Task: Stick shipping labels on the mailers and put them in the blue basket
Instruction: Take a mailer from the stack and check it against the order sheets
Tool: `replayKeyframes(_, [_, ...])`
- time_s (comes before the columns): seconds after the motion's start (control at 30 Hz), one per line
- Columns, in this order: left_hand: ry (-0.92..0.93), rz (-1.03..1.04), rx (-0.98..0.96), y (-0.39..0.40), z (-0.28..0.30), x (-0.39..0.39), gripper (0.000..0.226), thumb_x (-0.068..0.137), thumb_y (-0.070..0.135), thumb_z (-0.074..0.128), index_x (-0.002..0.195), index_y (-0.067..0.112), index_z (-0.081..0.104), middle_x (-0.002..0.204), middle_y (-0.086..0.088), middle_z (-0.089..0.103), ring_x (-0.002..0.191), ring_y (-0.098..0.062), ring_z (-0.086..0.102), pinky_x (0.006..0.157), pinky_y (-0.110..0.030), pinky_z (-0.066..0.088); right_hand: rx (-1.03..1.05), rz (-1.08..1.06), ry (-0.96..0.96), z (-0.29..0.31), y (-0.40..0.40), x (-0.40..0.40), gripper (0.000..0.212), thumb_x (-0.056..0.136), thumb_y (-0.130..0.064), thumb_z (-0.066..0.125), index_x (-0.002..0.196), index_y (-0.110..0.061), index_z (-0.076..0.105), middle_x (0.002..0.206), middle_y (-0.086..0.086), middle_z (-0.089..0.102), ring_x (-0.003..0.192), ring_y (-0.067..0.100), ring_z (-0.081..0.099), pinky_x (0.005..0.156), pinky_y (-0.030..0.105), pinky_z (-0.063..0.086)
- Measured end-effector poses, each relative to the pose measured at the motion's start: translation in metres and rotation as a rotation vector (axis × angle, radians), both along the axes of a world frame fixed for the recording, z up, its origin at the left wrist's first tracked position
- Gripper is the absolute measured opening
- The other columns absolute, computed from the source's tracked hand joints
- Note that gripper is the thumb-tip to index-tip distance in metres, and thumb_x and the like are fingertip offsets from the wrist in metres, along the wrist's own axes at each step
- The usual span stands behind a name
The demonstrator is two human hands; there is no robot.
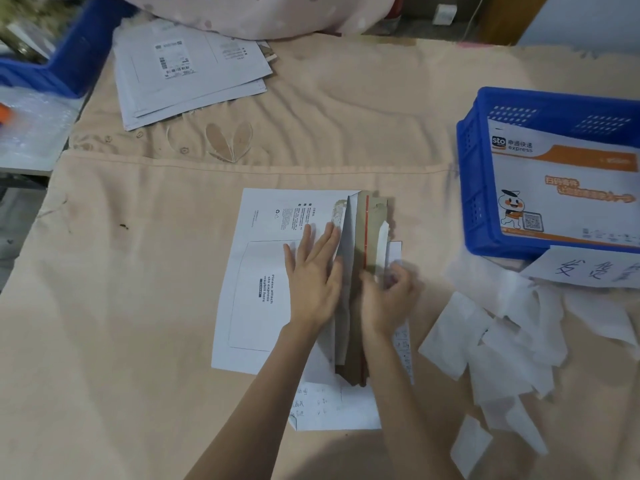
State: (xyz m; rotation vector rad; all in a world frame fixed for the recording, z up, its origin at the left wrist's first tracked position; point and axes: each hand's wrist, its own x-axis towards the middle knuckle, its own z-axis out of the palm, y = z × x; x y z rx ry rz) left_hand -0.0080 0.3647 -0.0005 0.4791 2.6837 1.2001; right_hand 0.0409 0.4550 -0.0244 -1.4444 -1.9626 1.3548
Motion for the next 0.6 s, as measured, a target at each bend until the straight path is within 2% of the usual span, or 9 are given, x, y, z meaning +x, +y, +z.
replayKeyframes(0.07, [-0.028,0.018,0.011,0.006,0.000,0.007,0.054,0.096,0.038,0.024,0.148,0.028,0.033,0.154,0.019,0.024,0.147,-0.008,0.000,0.116,-0.039,-0.010,-0.218,0.024,-0.006,-0.001,0.011,0.002,0.041,0.074,-0.022,0.071,0.113,-0.013,0.061,0.105,0.002,0.065,0.095,0.021,0.064,0.080,0.035,0.053])
replayKeyframes(0.13, [-0.098,-0.001,0.044,0.012,-0.004,0.013,0.052,0.098,0.038,0.027,0.149,0.032,0.028,0.156,0.017,0.018,0.147,-0.006,-0.004,0.116,-0.038,-0.012,-0.319,0.093,-0.065,0.006,0.025,0.004,0.025,0.080,-0.018,0.065,0.105,-0.014,0.064,0.093,0.002,0.069,0.085,0.020,0.066,0.072,0.030,0.052])
replayKeyframes(0.23, [-0.325,-0.026,0.167,0.013,-0.014,0.013,0.052,0.093,0.043,0.026,0.145,0.037,0.024,0.157,0.014,0.011,0.146,-0.006,-0.006,0.119,-0.041,-0.009,-0.283,0.189,-0.138,0.009,0.041,0.010,0.006,0.085,-0.017,0.060,0.086,-0.019,0.065,0.075,0.000,0.065,0.070,0.020,0.063,0.062,0.027,0.047])
replayKeyframes(0.33, [-0.420,0.007,0.240,0.011,-0.015,0.009,0.052,0.094,0.032,0.027,0.145,0.023,0.037,0.158,0.005,0.018,0.147,-0.008,0.000,0.120,-0.040,-0.002,-0.297,0.200,-0.139,0.006,0.043,0.009,0.009,0.083,-0.017,0.058,0.083,-0.022,0.066,0.069,0.000,0.063,0.062,0.017,0.057,0.059,0.028,0.044])
replayKeyframes(0.4, [-0.421,0.044,0.250,0.013,-0.012,0.007,0.044,0.100,0.016,0.032,0.142,0.020,0.042,0.157,0.003,0.024,0.147,-0.011,0.006,0.120,-0.032,0.002,-0.294,0.221,-0.129,0.008,0.041,0.005,0.009,0.081,-0.020,0.061,0.085,-0.026,0.066,0.072,-0.003,0.065,0.066,0.016,0.060,0.064,0.030,0.048])
replayKeyframes(0.47, [-0.342,0.048,0.146,0.014,-0.010,0.001,0.045,0.096,0.004,0.041,0.140,0.015,0.045,0.153,0.001,0.033,0.145,-0.017,0.018,0.115,-0.025,0.013,-0.299,0.248,-0.102,0.014,0.038,0.004,0.013,0.082,-0.015,0.064,0.089,-0.026,0.064,0.078,-0.007,0.065,0.072,0.012,0.060,0.067,0.024,0.046])
replayKeyframes(0.53, [-0.212,0.021,-0.017,0.012,-0.008,-0.012,0.049,0.088,0.004,0.050,0.137,0.012,0.047,0.145,-0.004,0.041,0.134,-0.025,0.034,0.105,-0.031,0.031,-0.255,0.310,-0.081,0.016,0.040,0.006,0.012,0.084,-0.014,0.064,0.091,-0.023,0.063,0.079,-0.009,0.065,0.072,0.009,0.059,0.064,0.020,0.044])
replayKeyframes(0.6, [-0.162,0.074,-0.053,0.010,0.000,-0.031,0.052,0.085,0.006,0.055,0.136,0.012,0.047,0.139,-0.009,0.043,0.123,-0.028,0.044,0.094,-0.032,0.041,-0.255,0.348,-0.062,0.018,0.045,0.007,0.010,0.085,-0.015,0.064,0.092,-0.022,0.065,0.083,-0.006,0.067,0.074,0.013,0.062,0.066,0.024,0.048])
